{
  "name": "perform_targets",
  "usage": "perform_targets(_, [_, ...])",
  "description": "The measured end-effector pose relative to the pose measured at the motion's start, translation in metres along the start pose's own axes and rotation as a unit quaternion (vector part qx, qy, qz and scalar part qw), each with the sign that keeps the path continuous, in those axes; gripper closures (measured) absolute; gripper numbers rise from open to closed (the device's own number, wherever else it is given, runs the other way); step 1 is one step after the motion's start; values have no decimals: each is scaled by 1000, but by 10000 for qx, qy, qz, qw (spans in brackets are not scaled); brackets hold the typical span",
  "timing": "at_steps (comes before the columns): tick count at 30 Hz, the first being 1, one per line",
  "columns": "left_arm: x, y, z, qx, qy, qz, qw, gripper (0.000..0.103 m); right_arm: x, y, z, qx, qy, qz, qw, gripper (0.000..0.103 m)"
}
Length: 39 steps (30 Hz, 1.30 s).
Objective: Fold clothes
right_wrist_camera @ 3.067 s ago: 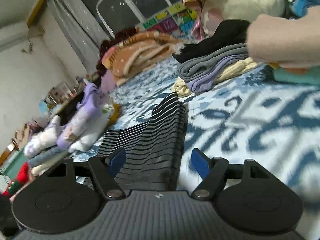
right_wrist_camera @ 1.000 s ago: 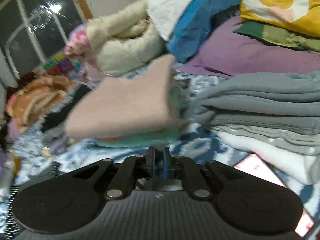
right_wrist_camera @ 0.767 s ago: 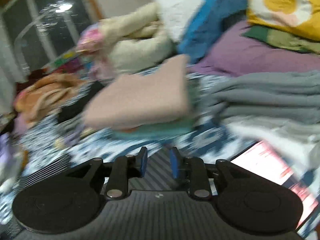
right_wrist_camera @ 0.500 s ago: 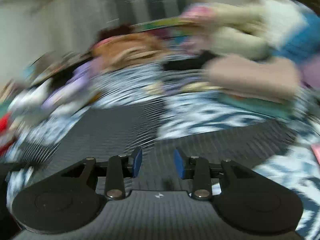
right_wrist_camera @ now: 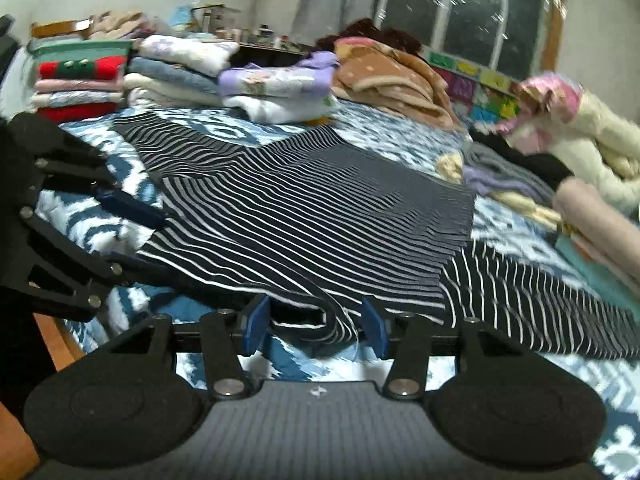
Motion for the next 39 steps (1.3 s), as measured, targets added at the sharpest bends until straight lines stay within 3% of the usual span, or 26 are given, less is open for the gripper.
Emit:
perform_targets(3, [1, 4, -4, -258, 7, -11, 9997, 64, 2, 7, 4, 244, 146, -74, 9996, 63])
perform_targets(6, [3, 5, 0, -370, 93, 13, 9993, 65, 7, 7, 6, 235, 327, 37, 9992, 64])
perform_targets(8, [4, 3, 5, -583, 248, 117, 9979, 79, 8, 8, 4, 281, 292, 64, 9992, 66])
perform_targets(9, [3, 2, 7, -691, 329, 182, 9969, 94, 9, 10, 2, 287, 231, 31, 9993, 79])
perform_targets(10, [1, -3, 9, -826, 421, 300, 9952, 96, 9, 12, 0, 293, 166, -5, 9994, 89])
perform_targets(14, [-10, -34, 10, -1099, 626, 711, 9894, 98, 7, -14, -18, 548, -597, 189, 9965, 90])
perform_targets(19, [12, -3, 20, -1013, 1160, -34, 9881, 96, 33, 3, -36, 623, -1571, -596, 9838, 94])
perform_targets(22, [10, -7, 16, -875, 1136, -144, 9896, 84, 34, -2, -37, 705, -1650, -622, 9818, 94])
perform_targets(26, [5, -27, 1, -555, 737, 19, 9957, 80, 29, -20, -30, 681, -1375, -276, 9878, 94])
perform_targets(28, [3, -34, 3, -416, 623, 173, 9970, 76, 23, -25, -31, 758, -1305, -59, 9885, 82])
perform_targets(29, [2, -32, 5, -346, 638, 184, 9972, 74, 22, -21, -31, 744, -1243, -69, 9894, 75])
perform_targets(30, [2, -29, 9, -328, 698, 163, 9969, 72, 22, -14, -32, 750, -1237, -139, 9894, 61])
perform_targets(31, [3, -25, 13, -361, 801, 119, 9961, 71, 23, -7, -33, 760, -1236, -213, 9892, 56])
perform_targets(33, [7, -15, 20, -471, 966, 14, 9942, 71, 24, 7, -36, 778, -1235, -360, 9886, 56])
perform_targets(39, [6, -3, 14, -837, 857, 33, 9928, 71, 9, 9, -30, 1078, -677, -13, 9919, 62])
Point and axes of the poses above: each gripper's, at about its wrist camera, not at the fingertips, and y roughly the way its jaws point, z to its right, x to its underside, the point moved 2 cm from there along y, roughly the way its jaws point, and after that the axes turned 6 degrees about -z, right-handed, at the moved point
